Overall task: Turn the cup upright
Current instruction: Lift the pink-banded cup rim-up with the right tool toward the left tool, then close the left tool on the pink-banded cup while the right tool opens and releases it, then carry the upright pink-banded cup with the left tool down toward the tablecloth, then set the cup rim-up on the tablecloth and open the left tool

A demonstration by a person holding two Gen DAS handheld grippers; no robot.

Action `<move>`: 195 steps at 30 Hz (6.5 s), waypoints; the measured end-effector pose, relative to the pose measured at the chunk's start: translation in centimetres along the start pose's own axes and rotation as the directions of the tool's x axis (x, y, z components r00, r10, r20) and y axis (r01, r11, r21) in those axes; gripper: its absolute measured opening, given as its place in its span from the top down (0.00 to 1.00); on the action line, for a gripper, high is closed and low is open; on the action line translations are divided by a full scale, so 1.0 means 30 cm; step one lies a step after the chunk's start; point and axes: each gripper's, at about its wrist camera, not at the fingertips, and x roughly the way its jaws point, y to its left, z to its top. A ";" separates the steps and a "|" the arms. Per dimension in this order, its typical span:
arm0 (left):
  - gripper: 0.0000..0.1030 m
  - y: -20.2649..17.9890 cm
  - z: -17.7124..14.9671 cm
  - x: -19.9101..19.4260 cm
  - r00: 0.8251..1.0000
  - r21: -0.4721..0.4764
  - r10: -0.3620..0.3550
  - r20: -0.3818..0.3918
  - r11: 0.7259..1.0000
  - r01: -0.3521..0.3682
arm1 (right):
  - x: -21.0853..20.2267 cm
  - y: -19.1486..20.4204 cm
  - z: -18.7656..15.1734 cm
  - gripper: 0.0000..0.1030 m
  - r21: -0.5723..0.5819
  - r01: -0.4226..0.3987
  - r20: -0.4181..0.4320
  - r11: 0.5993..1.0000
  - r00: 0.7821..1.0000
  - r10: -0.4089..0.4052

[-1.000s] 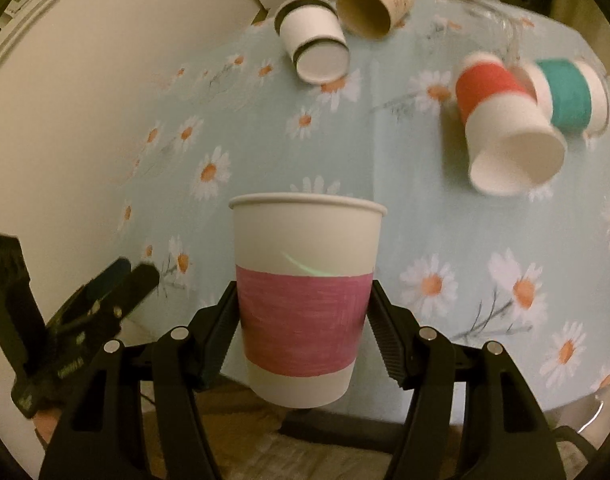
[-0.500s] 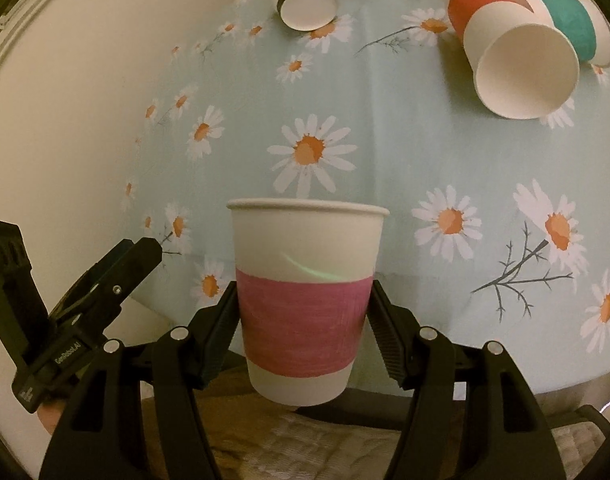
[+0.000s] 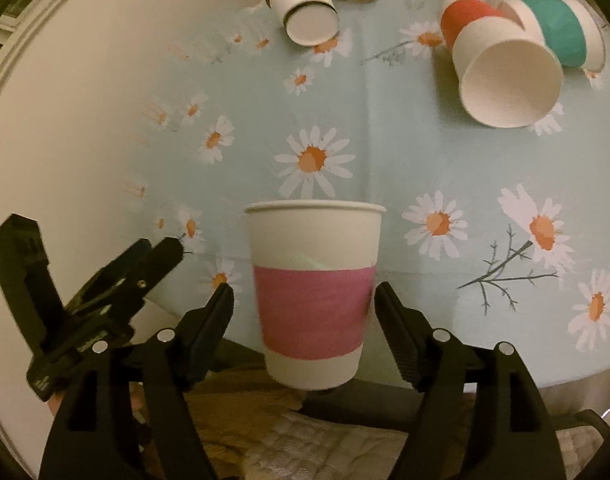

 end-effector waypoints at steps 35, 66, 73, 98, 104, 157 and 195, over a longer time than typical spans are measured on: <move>0.07 -0.459 0.023 0.111 0.977 0.110 0.081 -0.199 0.992 -0.060 | -0.368 -0.348 -0.109 0.29 0.158 -0.073 0.246 0.985 0.969 0.032; 0.36 -0.456 0.024 0.204 0.963 0.114 0.097 -0.253 0.991 -0.070 | -0.335 -0.341 -0.097 0.29 0.148 -0.062 0.218 0.987 0.976 0.029; 0.36 -0.437 0.017 0.148 0.972 0.093 0.061 -0.226 0.995 -0.041 | -0.328 -0.338 -0.093 0.29 0.142 -0.062 0.213 0.988 0.977 0.031; 0.37 -0.416 -0.047 -0.157 0.984 0.159 -0.018 0.177 0.987 -0.010 | -0.304 -0.315 -0.088 0.29 0.099 -0.050 0.202 0.994 0.979 0.029; 0.37 -0.410 -0.091 -0.168 0.956 0.182 -0.016 0.293 0.983 -0.039 | -0.291 -0.299 -0.088 0.29 0.071 -0.022 0.190 0.997 0.982 0.008; 0.34 -0.517 -0.400 0.069 0.603 0.179 0.061 0.796 0.927 -0.330 | -0.267 -0.329 -0.079 0.29 0.111 0.011 0.163 0.994 0.986 -0.030; 0.06 -0.441 -0.357 -0.132 0.686 0.201 -0.032 0.727 0.965 -0.168 | -0.291 -0.365 -0.086 0.21 0.158 -0.023 0.195 0.987 0.981 -0.009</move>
